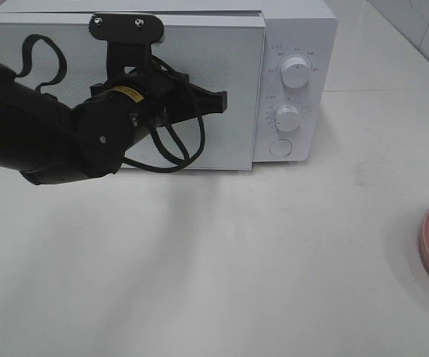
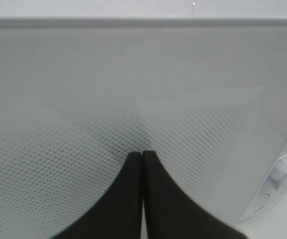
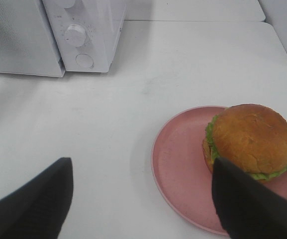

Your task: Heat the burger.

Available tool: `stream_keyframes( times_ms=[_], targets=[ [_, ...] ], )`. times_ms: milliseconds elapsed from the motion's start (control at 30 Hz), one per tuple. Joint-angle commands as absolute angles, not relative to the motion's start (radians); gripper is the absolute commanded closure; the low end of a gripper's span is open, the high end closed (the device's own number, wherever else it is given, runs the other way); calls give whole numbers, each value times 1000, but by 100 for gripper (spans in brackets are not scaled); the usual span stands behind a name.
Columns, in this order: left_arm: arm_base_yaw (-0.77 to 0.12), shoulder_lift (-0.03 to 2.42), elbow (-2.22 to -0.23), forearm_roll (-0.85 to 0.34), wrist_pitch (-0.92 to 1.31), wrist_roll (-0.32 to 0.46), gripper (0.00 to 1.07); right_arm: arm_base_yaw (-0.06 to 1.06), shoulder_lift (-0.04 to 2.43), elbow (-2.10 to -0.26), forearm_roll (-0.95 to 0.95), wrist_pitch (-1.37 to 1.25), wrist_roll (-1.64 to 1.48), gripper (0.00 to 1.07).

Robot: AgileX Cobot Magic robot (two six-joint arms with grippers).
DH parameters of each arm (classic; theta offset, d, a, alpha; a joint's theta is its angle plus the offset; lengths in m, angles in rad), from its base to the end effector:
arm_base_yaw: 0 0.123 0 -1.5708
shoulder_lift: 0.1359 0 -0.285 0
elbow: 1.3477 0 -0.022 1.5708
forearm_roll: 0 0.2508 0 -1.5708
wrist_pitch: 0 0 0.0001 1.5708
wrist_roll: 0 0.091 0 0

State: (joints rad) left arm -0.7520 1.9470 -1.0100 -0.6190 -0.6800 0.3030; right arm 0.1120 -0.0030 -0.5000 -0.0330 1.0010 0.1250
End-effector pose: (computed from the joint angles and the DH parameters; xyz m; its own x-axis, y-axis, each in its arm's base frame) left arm 0.3173 -0.2514 0.1751 -0.2654 -0.0086 -0.9641 0.3324 0.9378 -0.0999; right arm -0.0027 -0.0028 0.2822 -0.4036 0.0622 -0.9128 -0.0435 0.9953 0.0871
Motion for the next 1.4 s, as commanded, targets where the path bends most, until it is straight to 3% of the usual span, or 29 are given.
stream_keyframes(
  times_ms=[33,167,300,600,1200,1233,1267,1300,1333,1367,1400],
  targets=[
    [-740,1983,-1080,-670,-723,308,107,106,-33,-498,-31,999,111,32],
    [-740,2002,-1116,-685,-716,310,107,106,-33,-498,-31,999,111,32],
    [-740,2014,-1157,-695,-693,372,107,106,-33,-498,-31,999,111,32],
    [-740,2016,-1155,-700,-691,394,107,106,-33,-498,-31,999,111,32],
    [-793,1839,-1058,-690,-139,459,104,106,-33,-498,-31,999,111,32],
    [-791,1822,-1043,-692,-71,459,92,106,-33,-498,-32,999,114,32],
    [-789,1806,-1032,-692,0,459,73,106,-33,-498,-32,999,114,32],
    [-789,1806,-1032,-692,0,459,73,106,-33,-498,-32,999,114,32],
    [-789,1797,-1025,-691,41,459,60,106,-33,-498,-32,999,114,32],
    [-789,1778,-1014,-687,102,459,33,106,-33,-498,-32,999,114,32],
    [-789,1778,-1014,-687,102,459,33,106,-33,-498,-32,999,114,32]
  ],
)
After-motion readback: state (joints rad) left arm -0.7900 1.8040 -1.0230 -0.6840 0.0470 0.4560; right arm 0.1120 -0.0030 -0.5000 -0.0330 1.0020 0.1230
